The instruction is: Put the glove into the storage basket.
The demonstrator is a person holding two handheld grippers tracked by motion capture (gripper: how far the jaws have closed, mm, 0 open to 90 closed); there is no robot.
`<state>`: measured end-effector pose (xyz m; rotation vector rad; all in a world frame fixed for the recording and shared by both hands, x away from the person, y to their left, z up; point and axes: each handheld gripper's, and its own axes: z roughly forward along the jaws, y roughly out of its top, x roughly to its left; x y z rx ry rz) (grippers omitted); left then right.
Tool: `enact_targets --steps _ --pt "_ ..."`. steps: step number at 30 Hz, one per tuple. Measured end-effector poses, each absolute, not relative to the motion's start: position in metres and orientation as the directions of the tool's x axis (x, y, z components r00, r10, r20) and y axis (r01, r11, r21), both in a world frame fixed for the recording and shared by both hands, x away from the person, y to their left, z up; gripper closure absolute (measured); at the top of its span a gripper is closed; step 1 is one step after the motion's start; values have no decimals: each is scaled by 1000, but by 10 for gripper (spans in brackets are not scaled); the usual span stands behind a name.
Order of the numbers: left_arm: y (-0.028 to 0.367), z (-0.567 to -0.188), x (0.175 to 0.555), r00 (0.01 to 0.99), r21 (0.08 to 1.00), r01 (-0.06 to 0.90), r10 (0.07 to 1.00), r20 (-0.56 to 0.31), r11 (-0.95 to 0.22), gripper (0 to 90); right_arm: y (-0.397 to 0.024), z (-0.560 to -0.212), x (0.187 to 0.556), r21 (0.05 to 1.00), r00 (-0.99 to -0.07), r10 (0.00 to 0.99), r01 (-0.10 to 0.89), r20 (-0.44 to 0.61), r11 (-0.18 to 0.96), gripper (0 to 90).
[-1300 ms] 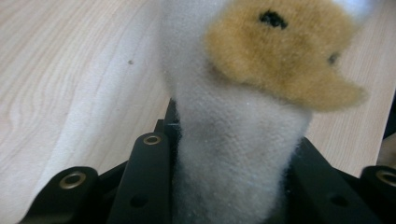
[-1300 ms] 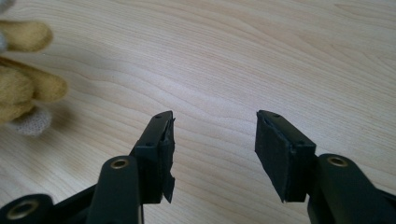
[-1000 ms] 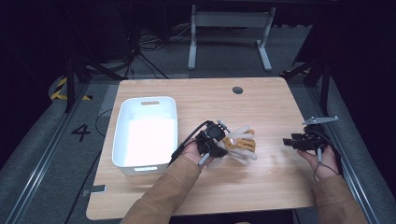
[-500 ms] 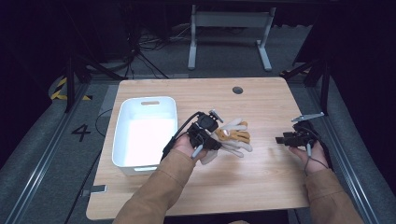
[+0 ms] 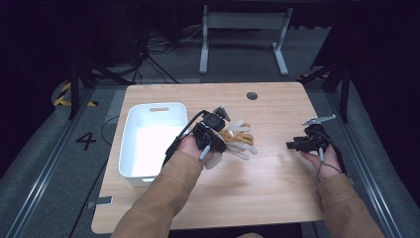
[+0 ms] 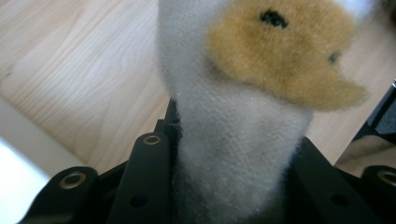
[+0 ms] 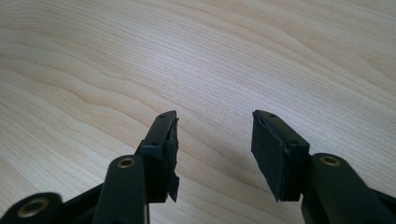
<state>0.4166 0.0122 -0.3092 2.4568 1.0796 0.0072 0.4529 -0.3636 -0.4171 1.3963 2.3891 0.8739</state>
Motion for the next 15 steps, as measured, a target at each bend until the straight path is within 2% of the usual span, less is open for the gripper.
enact_targets --steps 6,11,15 --pt "21 -303 426 611 364 773 764 -209 -519 692 -362 -418 454 603 -517 851 709 90 367 517" --pt "25 -294 430 573 327 802 800 -179 -501 692 -362 -417 453 601 -515 853 710 88 367 518" --pt "31 -288 435 549 306 821 813 -195 -481 692 -362 -418 453 599 -515 853 711 87 368 518"
